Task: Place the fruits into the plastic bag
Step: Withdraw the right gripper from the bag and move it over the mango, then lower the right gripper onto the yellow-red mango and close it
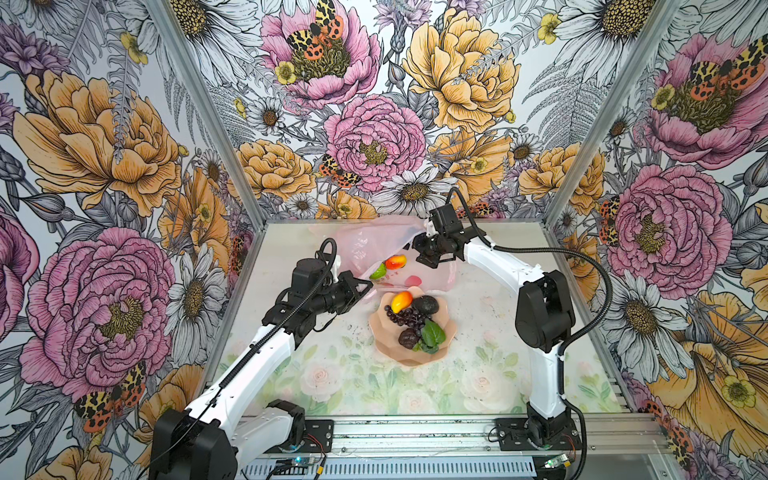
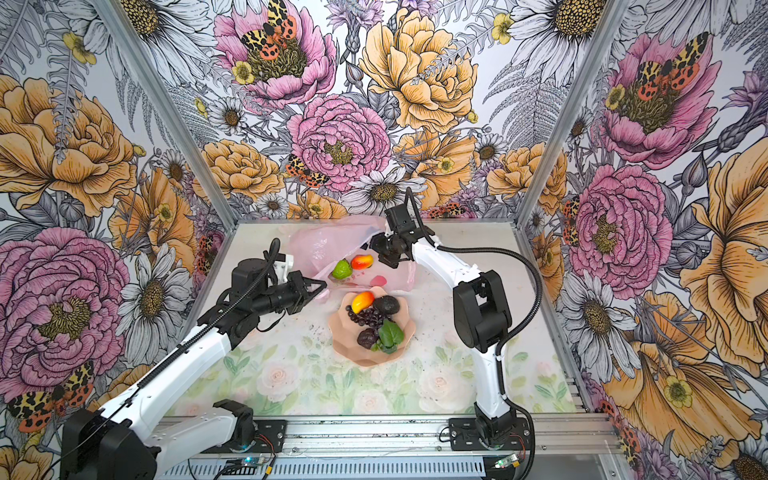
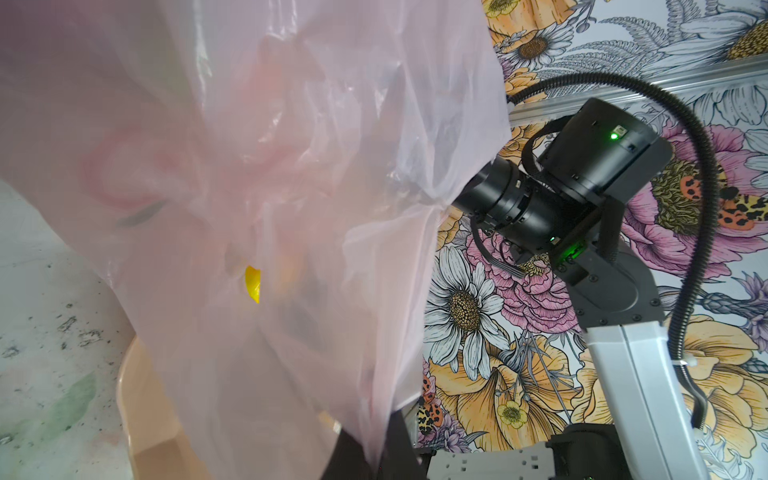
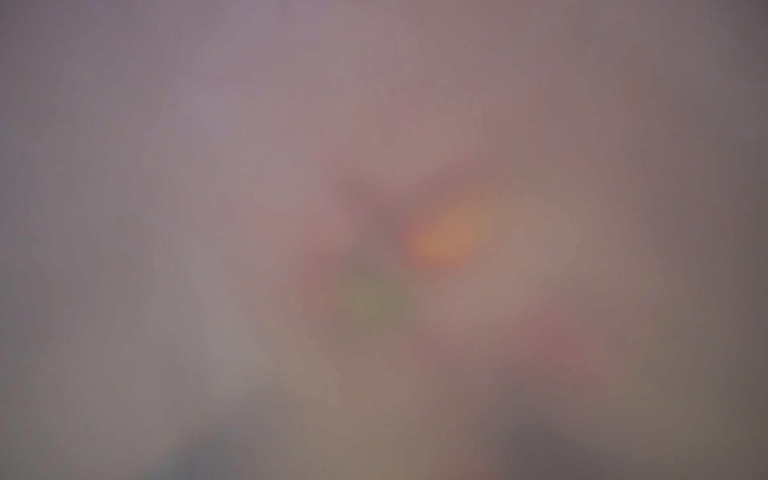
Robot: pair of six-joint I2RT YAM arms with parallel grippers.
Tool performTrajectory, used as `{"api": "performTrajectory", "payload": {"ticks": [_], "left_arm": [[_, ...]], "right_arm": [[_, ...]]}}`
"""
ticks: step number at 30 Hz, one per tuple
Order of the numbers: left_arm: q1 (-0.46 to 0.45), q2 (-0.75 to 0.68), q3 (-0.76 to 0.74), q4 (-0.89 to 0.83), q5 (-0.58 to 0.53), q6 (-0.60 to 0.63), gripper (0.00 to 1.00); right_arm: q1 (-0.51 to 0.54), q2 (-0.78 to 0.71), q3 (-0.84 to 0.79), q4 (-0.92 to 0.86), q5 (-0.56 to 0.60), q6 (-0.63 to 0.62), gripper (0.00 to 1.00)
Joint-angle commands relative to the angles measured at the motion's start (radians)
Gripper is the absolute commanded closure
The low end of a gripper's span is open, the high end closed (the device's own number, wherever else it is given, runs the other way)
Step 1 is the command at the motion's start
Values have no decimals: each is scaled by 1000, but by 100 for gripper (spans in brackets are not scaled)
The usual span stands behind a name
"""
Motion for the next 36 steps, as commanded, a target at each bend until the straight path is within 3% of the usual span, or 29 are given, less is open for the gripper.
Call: {"api": "performTrajectory", "payload": {"ticks": [1, 9, 17, 36], "left_arm": [[-20, 13, -6, 27, -40, -10, 100], [-43, 25, -8, 43, -67, -19, 100], [-58, 21, -11, 48, -89, -24, 100], [-56, -2, -20, 40, -86, -23, 100]], "right_arm": [[-4, -43, 11, -165, -64, -143, 8], [23, -17, 27, -332, -79, -319, 8], [86, 35, 110, -456, -16, -431, 8], [169, 110, 168, -517, 61, -473, 9]]}}
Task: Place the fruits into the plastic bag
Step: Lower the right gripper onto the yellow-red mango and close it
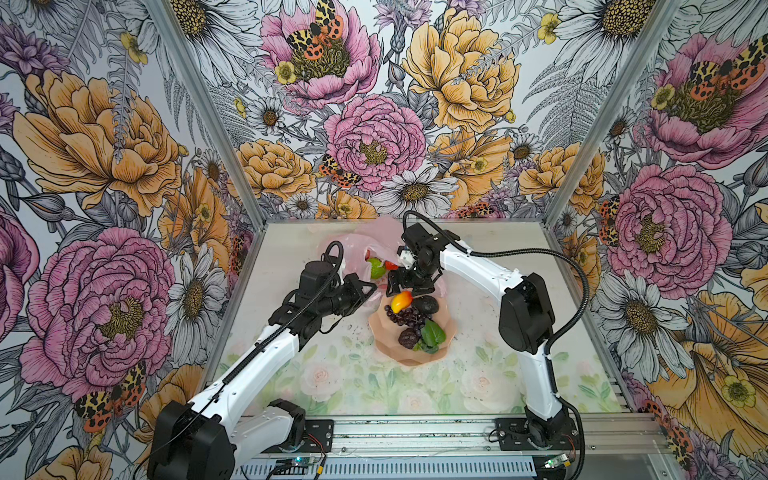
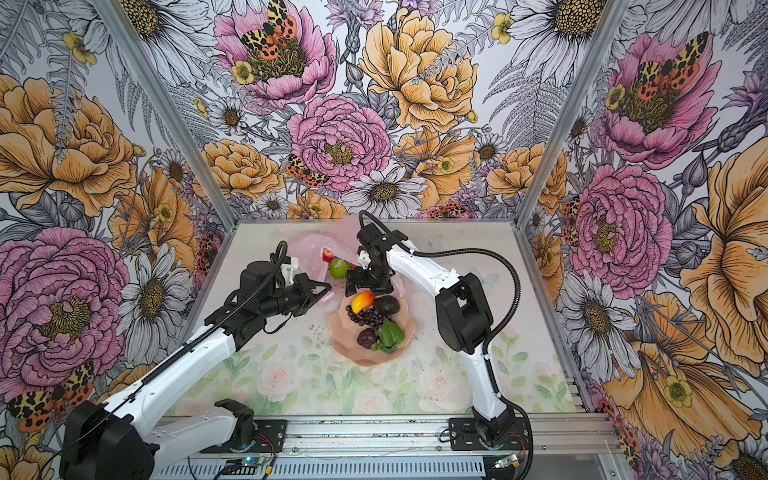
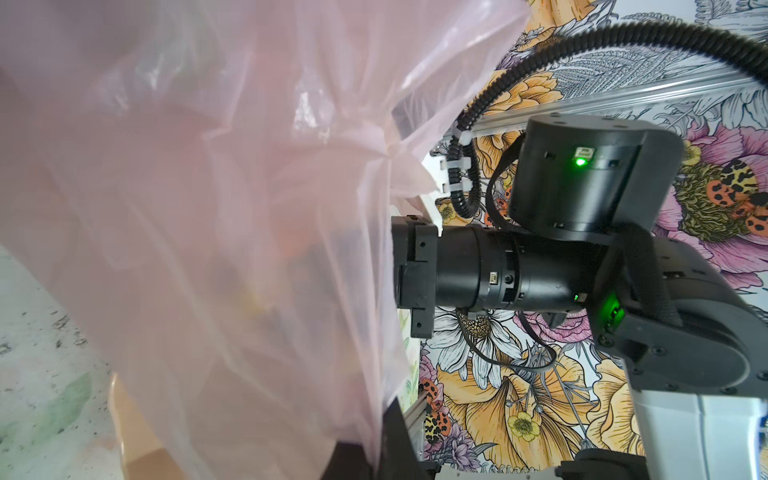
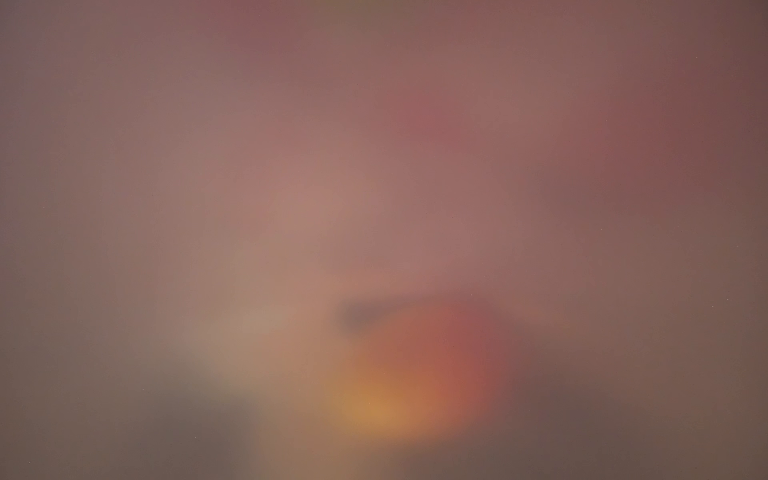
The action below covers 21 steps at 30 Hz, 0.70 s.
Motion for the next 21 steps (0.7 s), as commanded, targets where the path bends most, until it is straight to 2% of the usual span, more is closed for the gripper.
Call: {"api": "performTrajectory", "payload": {"ticks": [1, 21], "left_arm": [[-4, -16, -5, 17, -12, 1, 100], [-2, -13, -13, 20, -13, -4, 100]], "right_arm": [[13, 27, 41, -24, 40, -27, 9], [57, 86, 85, -87, 165, -90, 14]]}}
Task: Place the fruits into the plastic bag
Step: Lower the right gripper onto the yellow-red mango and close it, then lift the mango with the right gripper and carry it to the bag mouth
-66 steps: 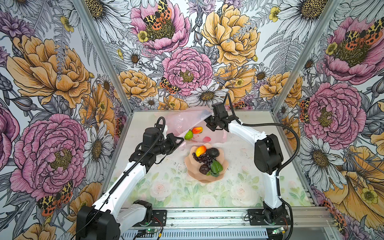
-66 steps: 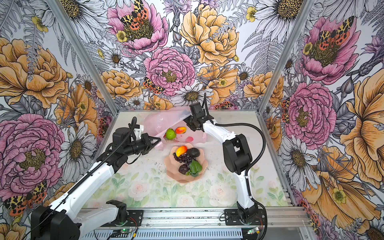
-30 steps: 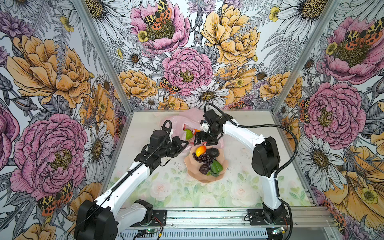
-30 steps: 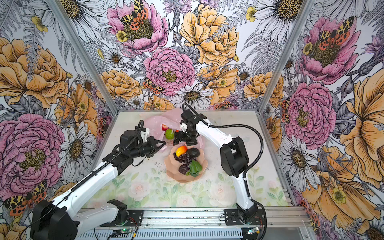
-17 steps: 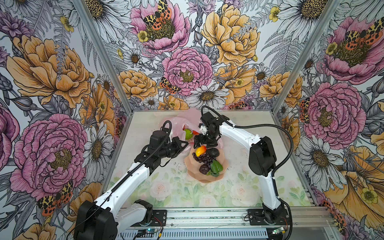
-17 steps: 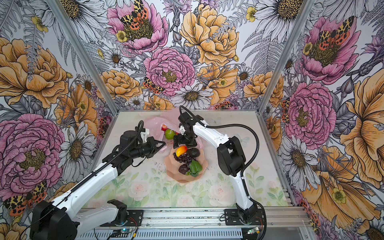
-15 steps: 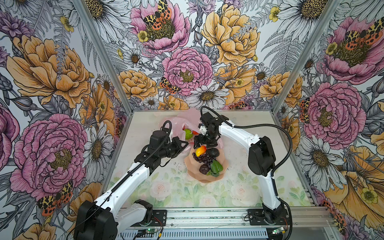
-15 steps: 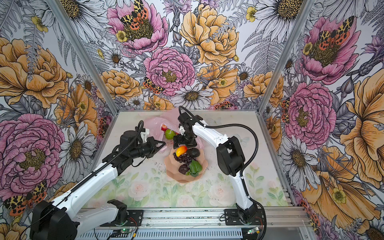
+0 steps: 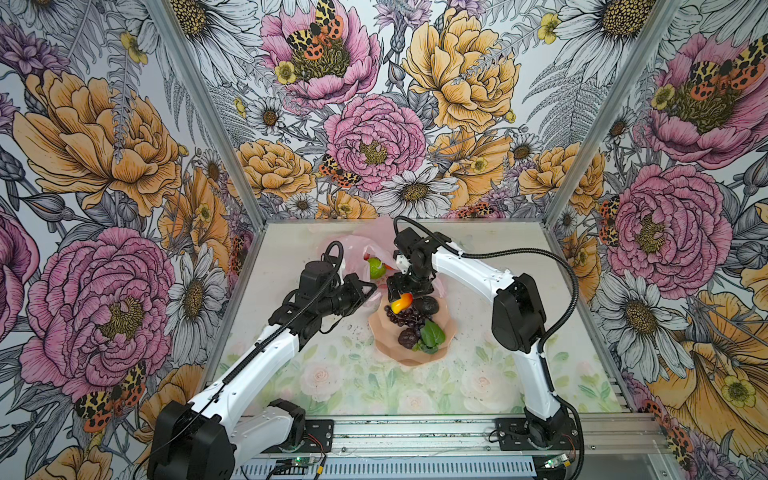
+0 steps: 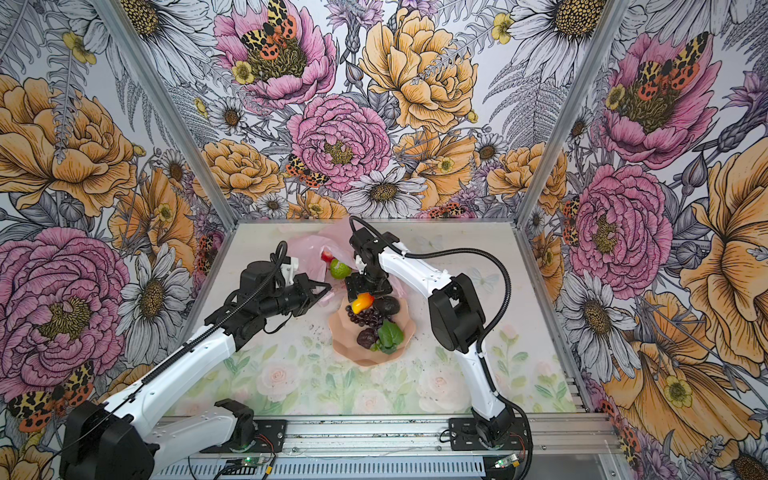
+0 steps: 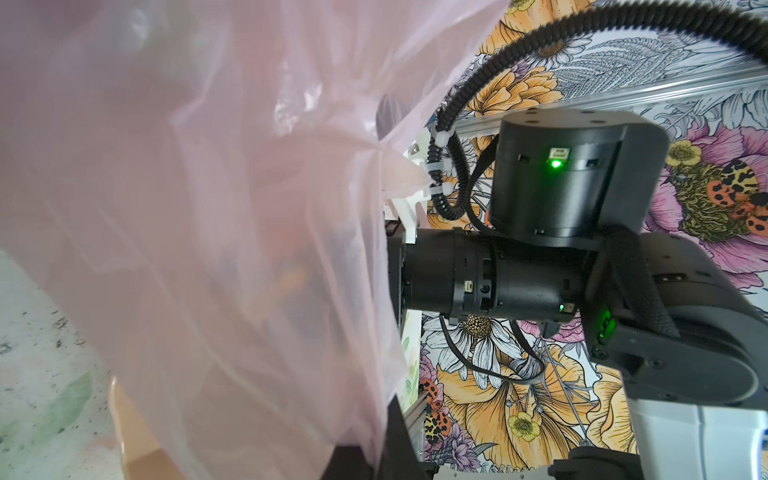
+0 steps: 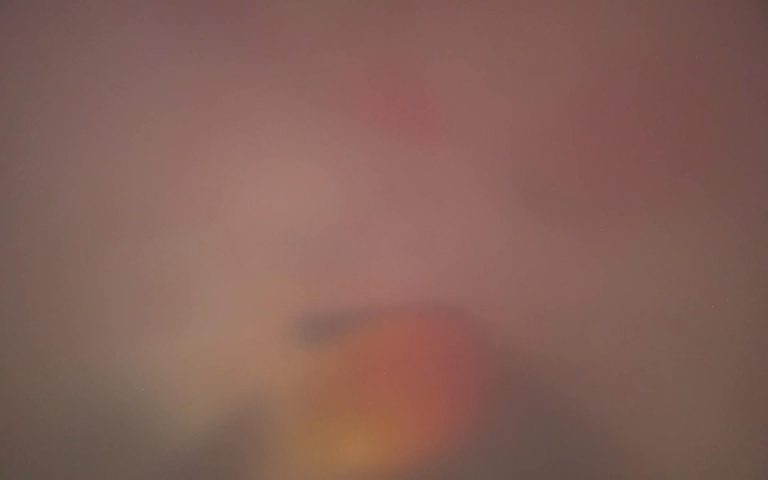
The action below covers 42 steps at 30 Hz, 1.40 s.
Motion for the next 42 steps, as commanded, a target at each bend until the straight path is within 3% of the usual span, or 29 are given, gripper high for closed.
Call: {"api": "performTrajectory", "payload": {"ticks": [1, 12, 17, 19, 24, 29, 42], "left_arm": [[-2, -14, -14, 21, -14, -3, 100], [-2, -8, -11, 26, -18, -8, 100], [-3, -12, -16, 24, -19, -8, 100], [-3, -12, -15, 23, -20, -8, 100], [-1, -13, -7, 20, -20, -5, 100], [0, -13, -1, 18, -17, -5, 100], [-11, -15, 6, 17, -14, -6, 100]], "right_arm": [[15, 37, 31, -24, 39, -32, 13], [26, 52, 52, -37, 85, -44, 14], [26, 52, 63, -35, 87, -40, 31], [23, 46, 69, -35, 79, -38, 33], [1, 6, 85, -22, 18, -7, 35], [-37, -55, 49, 29, -120, 55, 35], [-129, -159, -176, 365, -346, 330, 36]]}}
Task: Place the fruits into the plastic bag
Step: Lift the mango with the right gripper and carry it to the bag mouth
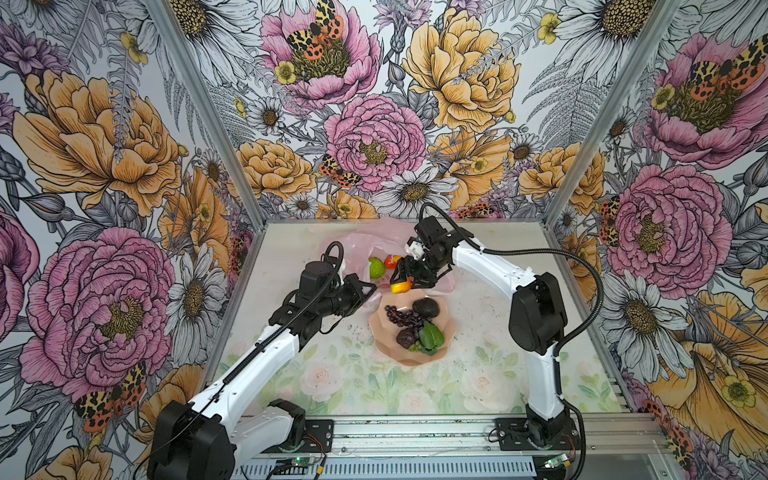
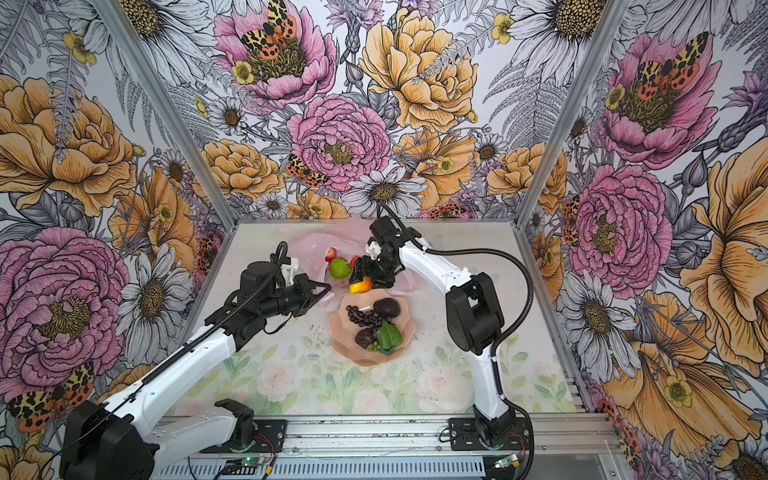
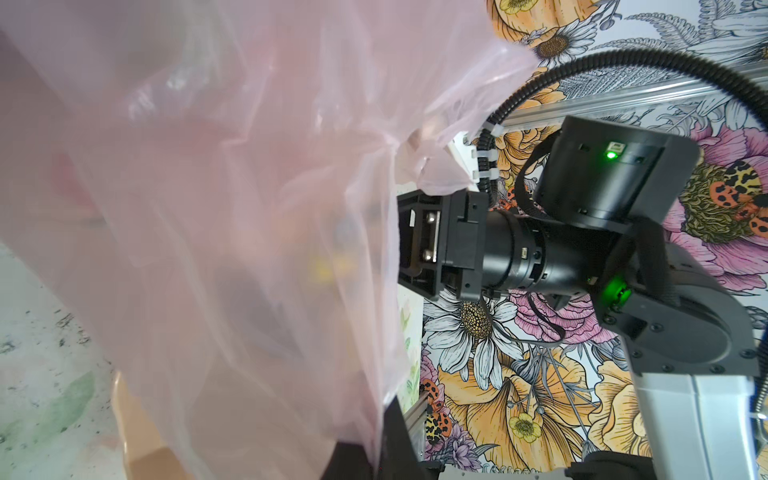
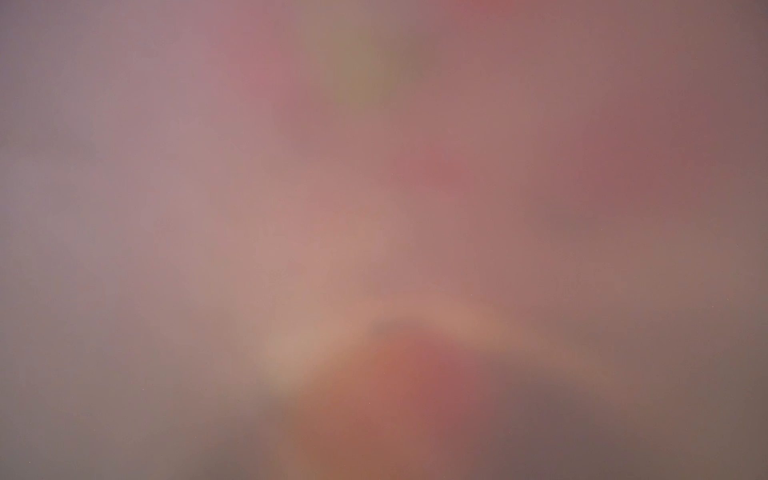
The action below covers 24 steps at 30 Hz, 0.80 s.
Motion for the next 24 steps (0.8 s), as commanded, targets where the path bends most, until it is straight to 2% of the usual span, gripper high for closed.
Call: {"api": "performTrajectory", "payload": {"ticks": [1, 5, 14, 24], "left_arm": [[-12, -17, 9, 15, -11, -6, 100], [-18, -20, 9, 13, -11, -8, 100], [-30, -31, 1, 14, -11, -11, 100], [-69, -7, 4, 39, -16, -21, 100]], "right_arm": [[-13, -38, -23, 142, -74, 116, 36], [-25, -27, -21, 193, -60, 179, 36], [-50, -14, -57, 328, 53, 335, 36], [-61, 25, -58, 403, 271, 454, 36]]}}
